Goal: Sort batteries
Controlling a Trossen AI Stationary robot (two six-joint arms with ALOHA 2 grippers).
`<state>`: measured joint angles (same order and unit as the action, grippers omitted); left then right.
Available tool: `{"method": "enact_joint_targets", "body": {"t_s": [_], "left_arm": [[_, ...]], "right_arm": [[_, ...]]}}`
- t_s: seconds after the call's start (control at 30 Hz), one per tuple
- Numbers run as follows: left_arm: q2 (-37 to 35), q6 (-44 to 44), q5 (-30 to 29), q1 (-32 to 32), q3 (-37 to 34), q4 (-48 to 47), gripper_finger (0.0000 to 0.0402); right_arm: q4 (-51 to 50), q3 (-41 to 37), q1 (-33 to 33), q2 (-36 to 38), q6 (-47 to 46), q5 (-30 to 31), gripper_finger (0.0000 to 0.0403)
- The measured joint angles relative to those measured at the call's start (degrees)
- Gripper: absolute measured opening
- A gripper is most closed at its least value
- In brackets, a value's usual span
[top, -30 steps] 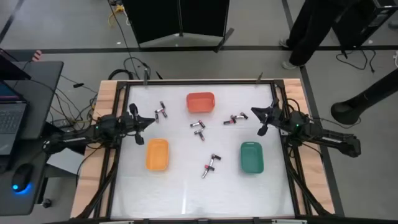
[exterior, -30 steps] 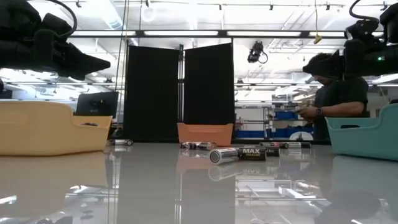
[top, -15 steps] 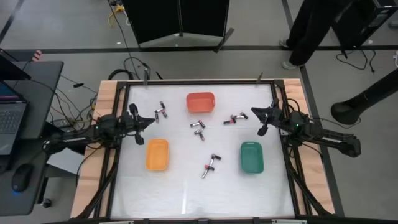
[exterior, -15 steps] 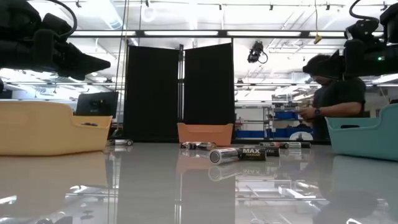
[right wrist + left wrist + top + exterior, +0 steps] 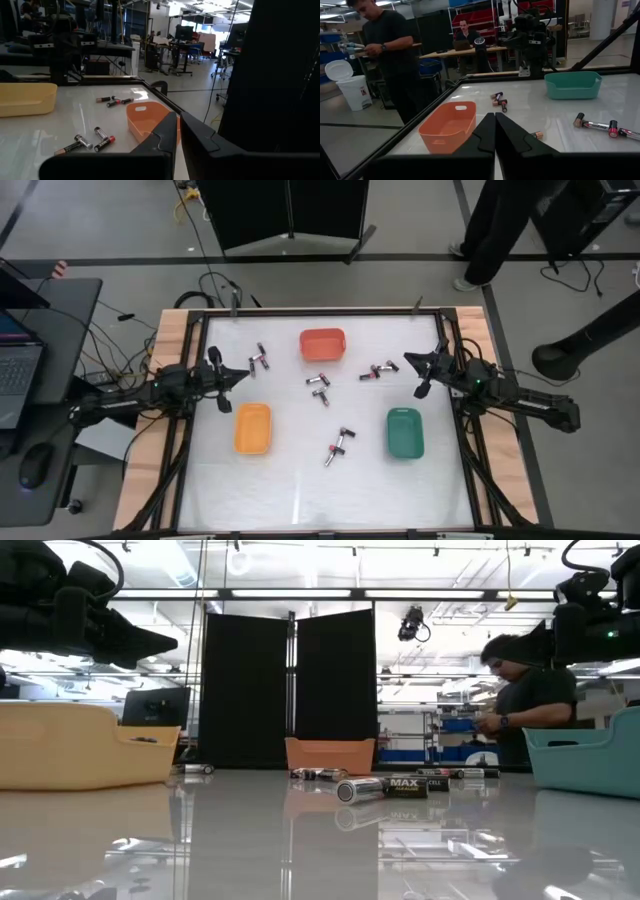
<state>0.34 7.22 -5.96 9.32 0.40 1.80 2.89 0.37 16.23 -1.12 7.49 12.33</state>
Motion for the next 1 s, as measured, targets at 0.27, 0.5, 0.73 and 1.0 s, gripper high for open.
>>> {"method": "enact_joint_targets", "body": {"t_s": [0.27, 0.5, 0.73, 1.0], "left_arm": [[0.00, 0.00, -0.01, 0.00, -0.01, 0.01, 0.0012], [0.00, 0.00, -0.01, 0.00, -0.02, 2.34, 0.0012], [0.00, -3.58, 0.49, 0.00, 0.00, 5.87, 0.0012], [4.62, -9.01, 8.20, 0.00, 3.39, 6.05, 0.0004]], "right_arm": [[-0.01, 0.01, 0.00, 0.00, -0.01, 0.00, 0.0035], [-0.01, 0.01, 0.00, 0.00, 0.01, 0.01, 0.0035], [-0.01, -0.01, 0.00, -0.01, 0.01, -0.01, 0.0035], [-0.01, 0.01, -0.01, -0.01, -0.01, 0.00, 0.0035]]}}
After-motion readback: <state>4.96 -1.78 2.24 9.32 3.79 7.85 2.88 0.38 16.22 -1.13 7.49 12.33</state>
